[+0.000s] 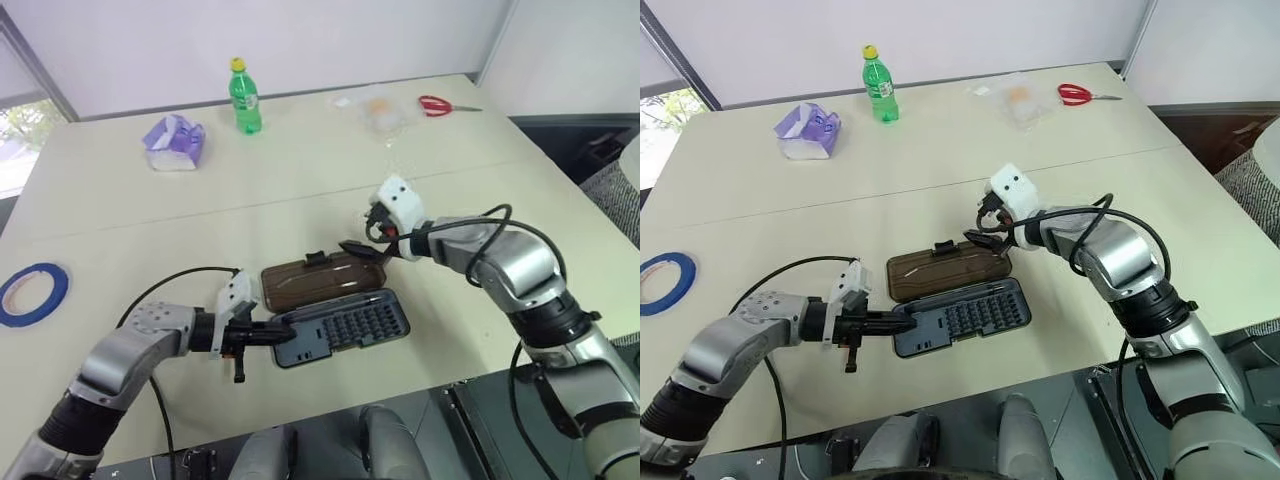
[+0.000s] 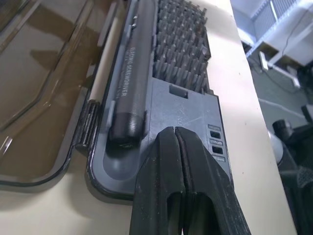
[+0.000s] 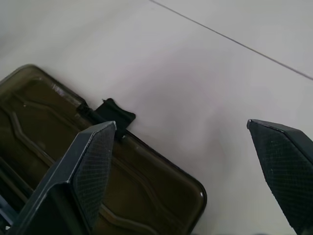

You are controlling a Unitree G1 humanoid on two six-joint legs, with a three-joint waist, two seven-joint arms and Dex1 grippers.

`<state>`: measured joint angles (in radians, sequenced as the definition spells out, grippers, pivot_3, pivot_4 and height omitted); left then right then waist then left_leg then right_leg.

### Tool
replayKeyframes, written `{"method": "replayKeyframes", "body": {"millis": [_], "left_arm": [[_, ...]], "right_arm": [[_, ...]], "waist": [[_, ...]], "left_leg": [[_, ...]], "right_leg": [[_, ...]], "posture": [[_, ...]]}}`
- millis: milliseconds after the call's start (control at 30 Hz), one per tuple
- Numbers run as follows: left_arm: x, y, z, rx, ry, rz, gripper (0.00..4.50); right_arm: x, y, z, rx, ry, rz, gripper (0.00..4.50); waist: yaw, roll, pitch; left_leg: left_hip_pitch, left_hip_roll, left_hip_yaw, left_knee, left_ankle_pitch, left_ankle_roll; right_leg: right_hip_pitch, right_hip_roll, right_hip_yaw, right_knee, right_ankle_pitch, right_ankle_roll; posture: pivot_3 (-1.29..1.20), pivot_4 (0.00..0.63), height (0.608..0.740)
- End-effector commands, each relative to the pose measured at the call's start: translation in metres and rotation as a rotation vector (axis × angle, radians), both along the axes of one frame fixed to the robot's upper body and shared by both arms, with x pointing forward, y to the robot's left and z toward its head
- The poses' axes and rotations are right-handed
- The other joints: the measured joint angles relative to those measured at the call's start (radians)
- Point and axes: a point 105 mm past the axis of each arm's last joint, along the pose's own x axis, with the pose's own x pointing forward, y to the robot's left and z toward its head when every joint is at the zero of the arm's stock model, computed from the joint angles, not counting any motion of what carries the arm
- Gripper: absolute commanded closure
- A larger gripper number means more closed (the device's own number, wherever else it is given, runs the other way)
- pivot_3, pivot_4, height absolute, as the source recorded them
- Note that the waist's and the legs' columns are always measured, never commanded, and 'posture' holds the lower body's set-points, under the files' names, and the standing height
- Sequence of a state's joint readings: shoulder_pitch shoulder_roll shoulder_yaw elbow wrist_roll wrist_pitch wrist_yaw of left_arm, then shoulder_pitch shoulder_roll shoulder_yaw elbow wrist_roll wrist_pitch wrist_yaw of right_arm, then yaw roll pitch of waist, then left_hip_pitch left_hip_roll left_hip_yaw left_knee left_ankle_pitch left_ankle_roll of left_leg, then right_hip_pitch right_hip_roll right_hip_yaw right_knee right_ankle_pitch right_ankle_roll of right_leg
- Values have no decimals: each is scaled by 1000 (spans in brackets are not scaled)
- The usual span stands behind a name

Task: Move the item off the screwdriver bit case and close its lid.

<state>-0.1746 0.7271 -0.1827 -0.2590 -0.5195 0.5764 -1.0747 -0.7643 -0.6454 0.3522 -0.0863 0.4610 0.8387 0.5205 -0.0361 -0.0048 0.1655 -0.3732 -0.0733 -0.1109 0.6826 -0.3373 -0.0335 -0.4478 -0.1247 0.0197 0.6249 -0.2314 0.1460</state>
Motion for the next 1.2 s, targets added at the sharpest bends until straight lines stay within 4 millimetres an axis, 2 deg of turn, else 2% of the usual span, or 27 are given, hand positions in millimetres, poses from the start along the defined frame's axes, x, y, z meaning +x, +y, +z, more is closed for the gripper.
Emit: {"method": "replayKeyframes", "body": {"millis": [33, 200, 367, 467, 633, 867, 1133, 1200], "left_arm": [[-2, 3, -23, 50, 28, 12, 4500], [1, 5, -29, 51, 21, 34, 4500], [1, 7, -30, 48, 18, 52, 4500], [1, 7, -31, 48, 18, 56, 4500], [1, 8, -29, 47, 10, 65, 4500], [2, 11, -26, 45, 2, 76, 4500], [3, 9, -23, 39, -8, 83, 4500], [4, 9, -23, 39, -10, 84, 4500]], "right_arm": [[-3, 11, 15, -66, -103, 150, 51], [-9, 15, 21, -159, -152, 358, 51], [2, 15, 20, -242, -184, 487, 51], [16, 15, 15, -251, -176, 498, 51], [32, 12, -4, -287, -136, 503, 51], [41, 9, -24, -310, -101, 491, 51], [48, 3, -33, -310, -83, 452, 51], [48, 1, -36, -319, -76, 451, 573]], "waist": [[1, 0, 0], [12, 1, 0], [17, 1, -1], [16, 1, -1], [16, 1, -1], [12, 1, -1], [9, 2, -2], [8, 2, -2]], "left_leg": [[0, 0, 0, 0, 0, 0], [2, 0, 0, 0, 0, 0], [2, 0, 0, 0, 0, 0], [3, 0, 0, 0, 0, 0], [3, 0, 0, 0, 0, 0], [3, 0, 0, 0, 0, -1], [4, 0, -1, 0, 0, -1], [4, 0, -1, 0, 1, -1]], "right_leg": [[0, 0, 0, 0, 0, 0], [4, 0, -1, -3, 0, 0], [4, 0, -1, -4, 0, 0], [5, 0, -1, -4, 0, 0], [5, 0, 0, -4, 0, 0], [5, 0, -1, -4, 0, 0], [5, 0, -1, -3, 0, 0], [5, 0, -1, -3, 0, 0]], "posture": [[0, 150, 740], [0, 150, 740], [0, 150, 740], [0, 150, 740], [0, 150, 740], [0, 150, 740], [0, 150, 740], [0, 150, 740]]}}
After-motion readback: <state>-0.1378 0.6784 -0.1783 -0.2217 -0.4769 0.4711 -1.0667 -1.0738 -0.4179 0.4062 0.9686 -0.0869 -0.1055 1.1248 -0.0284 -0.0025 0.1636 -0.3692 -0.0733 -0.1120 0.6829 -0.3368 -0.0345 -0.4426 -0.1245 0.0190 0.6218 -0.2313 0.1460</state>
